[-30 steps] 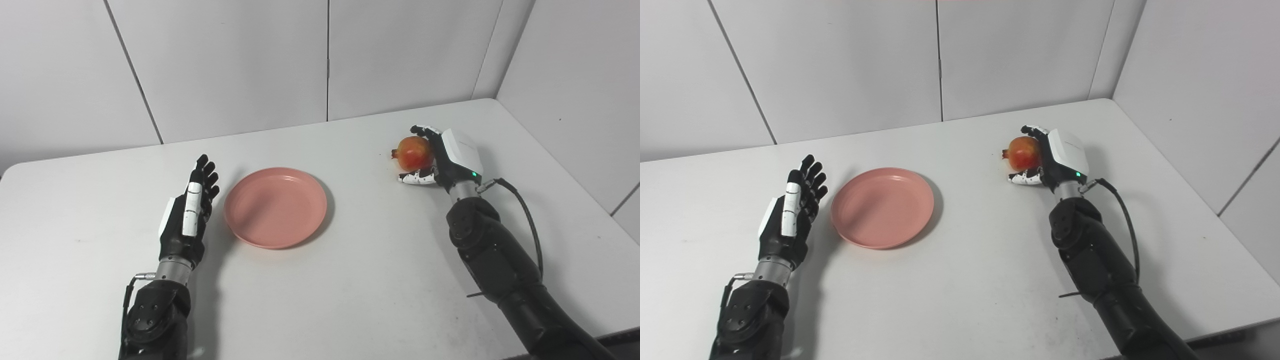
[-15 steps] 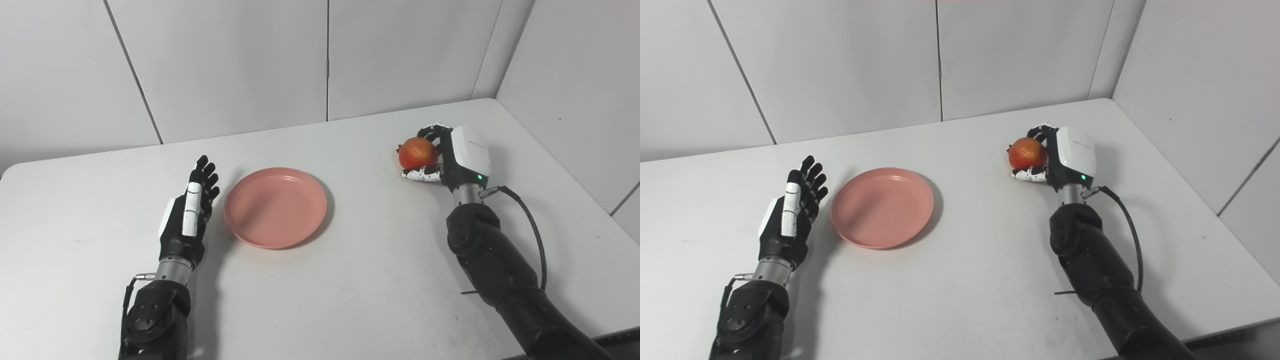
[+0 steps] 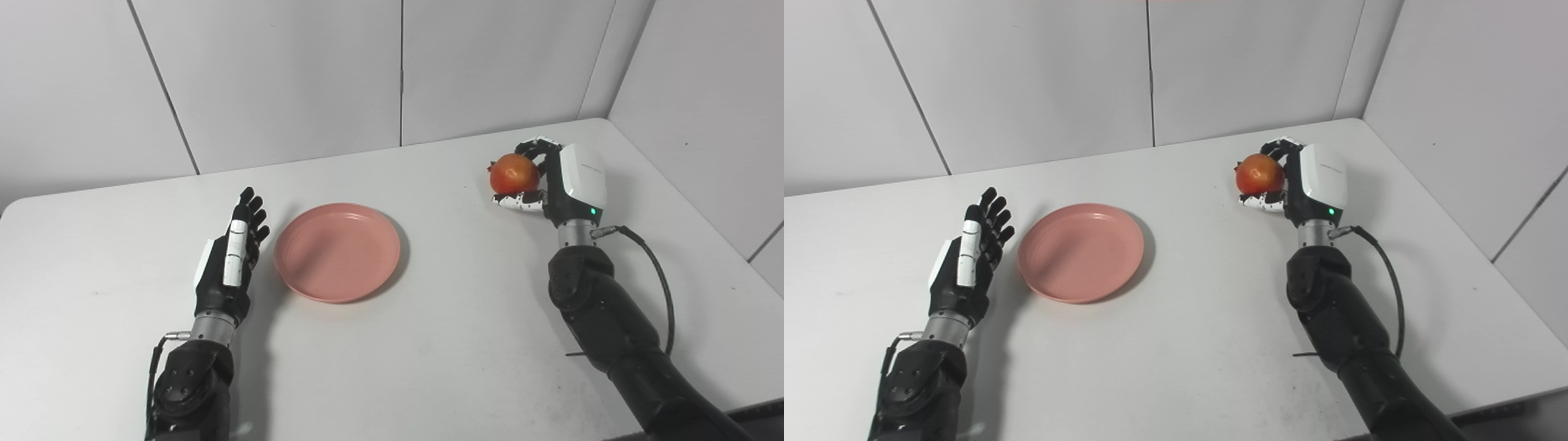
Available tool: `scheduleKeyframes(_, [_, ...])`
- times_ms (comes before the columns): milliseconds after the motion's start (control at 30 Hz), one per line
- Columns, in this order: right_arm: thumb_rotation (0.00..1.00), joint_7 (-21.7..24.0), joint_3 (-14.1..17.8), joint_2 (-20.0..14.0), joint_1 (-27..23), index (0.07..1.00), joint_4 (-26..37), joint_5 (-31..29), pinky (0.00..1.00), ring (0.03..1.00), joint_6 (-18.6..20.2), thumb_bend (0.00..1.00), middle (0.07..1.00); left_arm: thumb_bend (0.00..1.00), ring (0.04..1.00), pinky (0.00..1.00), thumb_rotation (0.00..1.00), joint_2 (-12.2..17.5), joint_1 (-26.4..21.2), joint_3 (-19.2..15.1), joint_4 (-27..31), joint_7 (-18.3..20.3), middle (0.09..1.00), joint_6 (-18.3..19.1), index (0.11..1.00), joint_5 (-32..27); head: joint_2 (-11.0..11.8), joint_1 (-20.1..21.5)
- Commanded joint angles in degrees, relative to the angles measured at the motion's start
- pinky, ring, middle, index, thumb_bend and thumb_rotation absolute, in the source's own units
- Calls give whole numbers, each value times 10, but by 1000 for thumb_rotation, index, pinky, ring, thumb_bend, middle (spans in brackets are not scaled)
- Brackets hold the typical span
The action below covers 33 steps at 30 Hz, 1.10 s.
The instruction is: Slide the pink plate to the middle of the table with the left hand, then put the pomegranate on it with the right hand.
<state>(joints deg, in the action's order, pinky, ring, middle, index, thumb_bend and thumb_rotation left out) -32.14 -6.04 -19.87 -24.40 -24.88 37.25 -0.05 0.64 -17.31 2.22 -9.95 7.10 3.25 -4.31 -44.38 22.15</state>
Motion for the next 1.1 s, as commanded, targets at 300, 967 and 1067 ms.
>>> scheduleKeyframes(300, [0,9,13,-7,-16,485,76,-27,99,155,-53,529,469,696,980,941,1000,-17,-17,6,15,-15,999,-11,1000,17,3,-23])
scheduleKeyframes(967, [0,146,-7,44,10,513,257,-68,208,292,-51,526,457,677,983,947,1000,-51,-25,26,6,-55,997,-11,1000,58,-3,-106])
scheduleKeyframes(1067, [0,169,-13,59,14,505,275,-76,327,385,-49,515,523,675,981,944,1000,-54,-26,28,8,-62,995,-8,1000,65,-6,-127])
